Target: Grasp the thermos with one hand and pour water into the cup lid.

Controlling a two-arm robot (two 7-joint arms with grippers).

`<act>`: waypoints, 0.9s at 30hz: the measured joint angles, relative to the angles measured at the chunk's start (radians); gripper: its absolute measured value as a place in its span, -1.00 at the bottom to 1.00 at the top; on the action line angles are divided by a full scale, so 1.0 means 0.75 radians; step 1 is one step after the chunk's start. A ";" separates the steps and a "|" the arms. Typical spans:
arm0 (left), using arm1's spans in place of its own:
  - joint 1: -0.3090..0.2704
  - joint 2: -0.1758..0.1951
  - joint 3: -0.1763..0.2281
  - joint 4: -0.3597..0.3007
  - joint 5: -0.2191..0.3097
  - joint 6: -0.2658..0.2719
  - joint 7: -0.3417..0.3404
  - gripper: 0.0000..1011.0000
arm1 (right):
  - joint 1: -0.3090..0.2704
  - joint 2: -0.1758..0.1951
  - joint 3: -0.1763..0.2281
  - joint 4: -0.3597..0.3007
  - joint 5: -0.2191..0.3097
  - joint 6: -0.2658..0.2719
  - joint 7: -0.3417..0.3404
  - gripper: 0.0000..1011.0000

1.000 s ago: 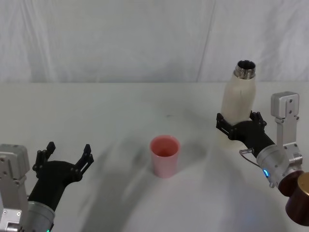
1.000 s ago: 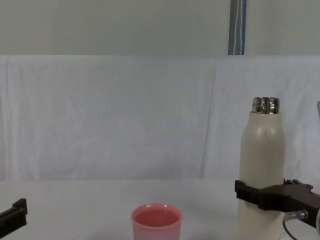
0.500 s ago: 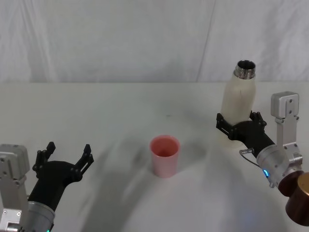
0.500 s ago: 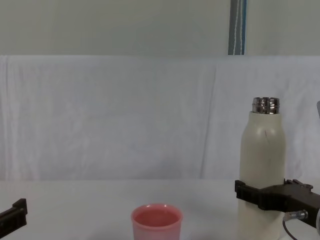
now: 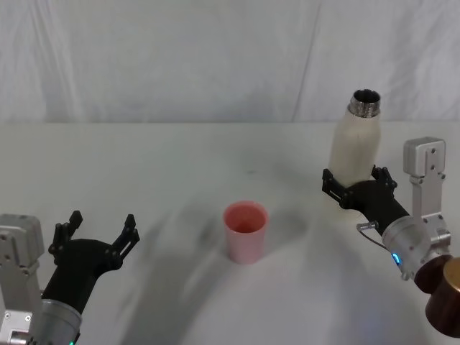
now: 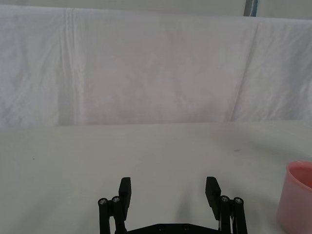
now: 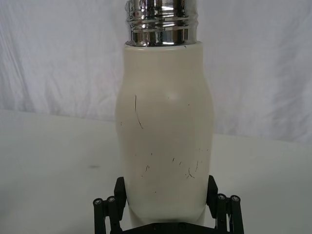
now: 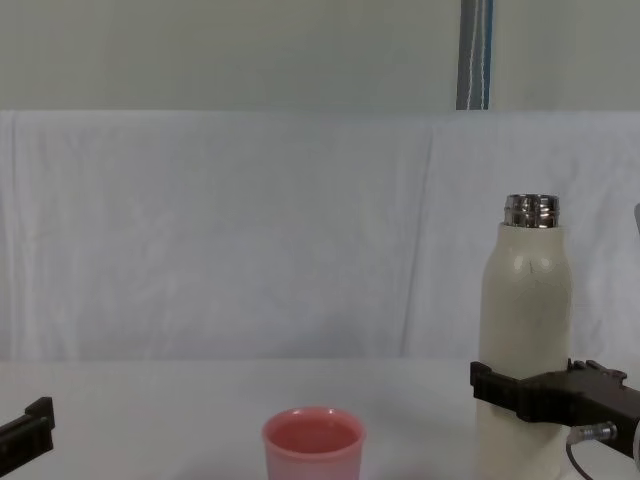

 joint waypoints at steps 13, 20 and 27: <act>0.000 0.000 0.000 0.000 0.000 0.000 0.000 0.98 | -0.044 0.015 0.014 -0.059 -0.007 0.009 -0.011 0.98; 0.000 0.000 0.000 0.000 0.000 0.000 0.000 0.98 | -0.064 0.023 0.018 -0.086 -0.010 0.019 -0.012 0.98; 0.000 0.000 0.000 0.000 0.000 0.000 0.000 0.98 | -0.081 0.030 0.018 -0.108 -0.012 0.028 -0.012 0.98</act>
